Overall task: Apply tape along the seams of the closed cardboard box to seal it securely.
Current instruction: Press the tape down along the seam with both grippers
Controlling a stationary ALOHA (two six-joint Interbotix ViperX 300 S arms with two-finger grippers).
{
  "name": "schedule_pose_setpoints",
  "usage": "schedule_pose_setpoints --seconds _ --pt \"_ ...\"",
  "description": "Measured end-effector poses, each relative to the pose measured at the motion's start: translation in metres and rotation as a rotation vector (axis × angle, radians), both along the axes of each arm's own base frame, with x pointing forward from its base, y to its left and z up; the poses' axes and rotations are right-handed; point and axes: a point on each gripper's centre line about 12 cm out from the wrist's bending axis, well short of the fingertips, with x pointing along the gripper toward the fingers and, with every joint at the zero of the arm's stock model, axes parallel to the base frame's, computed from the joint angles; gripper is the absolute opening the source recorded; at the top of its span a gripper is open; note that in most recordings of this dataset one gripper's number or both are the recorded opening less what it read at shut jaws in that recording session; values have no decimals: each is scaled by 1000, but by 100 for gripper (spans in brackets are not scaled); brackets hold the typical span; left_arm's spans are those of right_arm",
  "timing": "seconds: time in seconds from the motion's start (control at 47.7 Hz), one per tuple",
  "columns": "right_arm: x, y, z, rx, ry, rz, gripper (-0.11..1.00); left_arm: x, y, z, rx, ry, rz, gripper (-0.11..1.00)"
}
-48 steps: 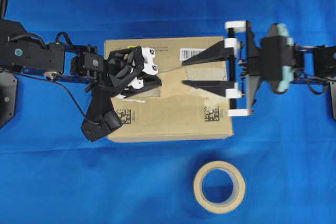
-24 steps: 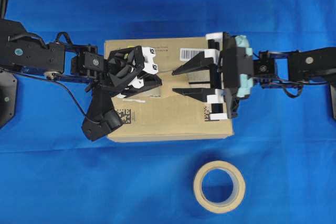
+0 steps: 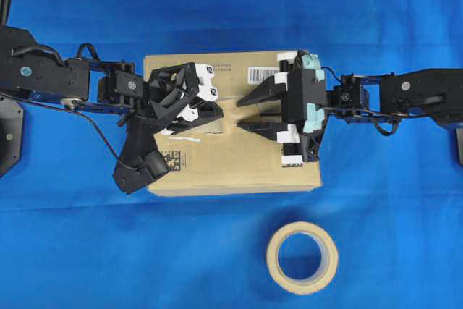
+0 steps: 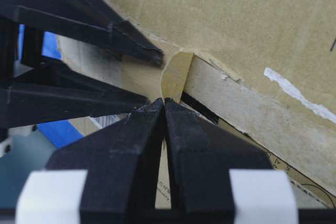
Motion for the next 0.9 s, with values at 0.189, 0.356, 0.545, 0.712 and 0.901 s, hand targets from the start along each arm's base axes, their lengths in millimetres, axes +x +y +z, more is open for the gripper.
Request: schedule_pose_setpoints --seconds 0.189,0.356,0.545,0.712,0.901 --pt "0 -1 -4 23 34 -16 51 0 2 -2 -6 4 11 0" --pt "-1 -1 -5 35 51 -26 51 0 5 -2 2 6 12 0" --pt "-1 -1 -5 40 51 -29 51 -2 6 -3 -1 21 16 1" --pt "-1 -2 -5 44 52 -32 51 -2 6 -3 -1 29 16 17" --pt "-1 -2 -5 43 54 -32 51 -1 7 -3 2 26 16 71"
